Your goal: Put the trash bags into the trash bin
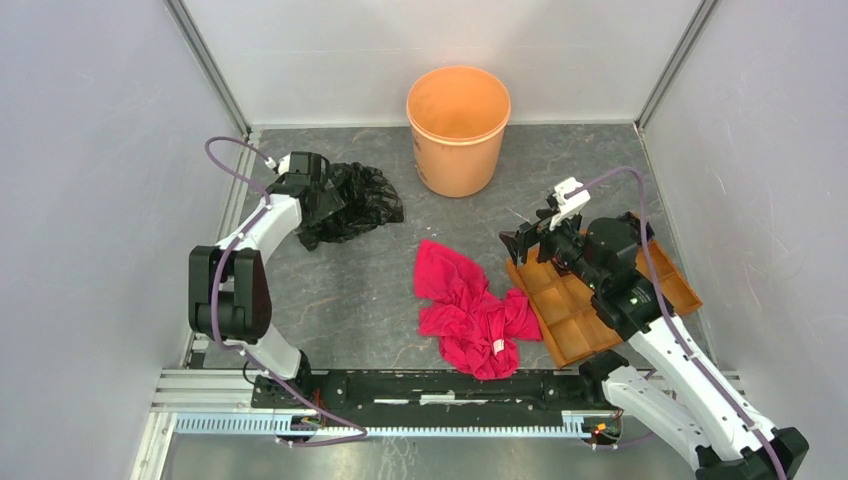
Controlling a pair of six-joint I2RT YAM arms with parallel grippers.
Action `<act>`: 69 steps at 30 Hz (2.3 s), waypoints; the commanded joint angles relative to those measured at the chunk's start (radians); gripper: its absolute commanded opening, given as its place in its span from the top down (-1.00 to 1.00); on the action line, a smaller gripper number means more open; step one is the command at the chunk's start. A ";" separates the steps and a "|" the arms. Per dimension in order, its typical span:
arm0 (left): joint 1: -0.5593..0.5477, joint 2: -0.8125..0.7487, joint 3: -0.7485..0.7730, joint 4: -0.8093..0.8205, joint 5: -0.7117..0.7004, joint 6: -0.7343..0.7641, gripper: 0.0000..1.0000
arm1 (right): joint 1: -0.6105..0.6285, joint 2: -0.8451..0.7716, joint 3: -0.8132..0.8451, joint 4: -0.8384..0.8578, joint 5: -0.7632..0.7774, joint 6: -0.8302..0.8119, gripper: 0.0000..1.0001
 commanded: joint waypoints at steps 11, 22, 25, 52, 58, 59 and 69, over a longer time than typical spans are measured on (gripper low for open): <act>0.022 -0.184 -0.053 0.066 0.074 0.058 0.68 | 0.002 0.128 -0.013 0.061 -0.114 -0.007 -0.96; 0.021 -0.565 -0.118 0.043 0.527 0.195 0.96 | 0.147 0.271 0.054 0.053 -0.149 -0.017 -0.96; 0.022 -0.692 -0.160 0.080 0.615 0.167 0.96 | 0.249 0.348 0.107 0.071 -0.087 -0.018 -0.96; -0.330 -0.909 0.016 -0.084 0.600 0.469 0.96 | 0.319 0.673 0.462 0.361 -0.615 -0.243 -0.96; -0.360 -0.888 0.028 -0.084 0.634 0.488 0.96 | 0.320 0.759 0.490 0.406 -0.721 -0.210 -0.96; -0.360 -0.885 0.031 -0.084 0.631 0.489 0.96 | 0.320 0.771 0.489 0.411 -0.722 -0.199 -0.96; -0.360 -0.795 0.116 -0.113 0.545 0.459 0.96 | 0.311 0.591 0.265 0.512 -0.482 -0.142 0.05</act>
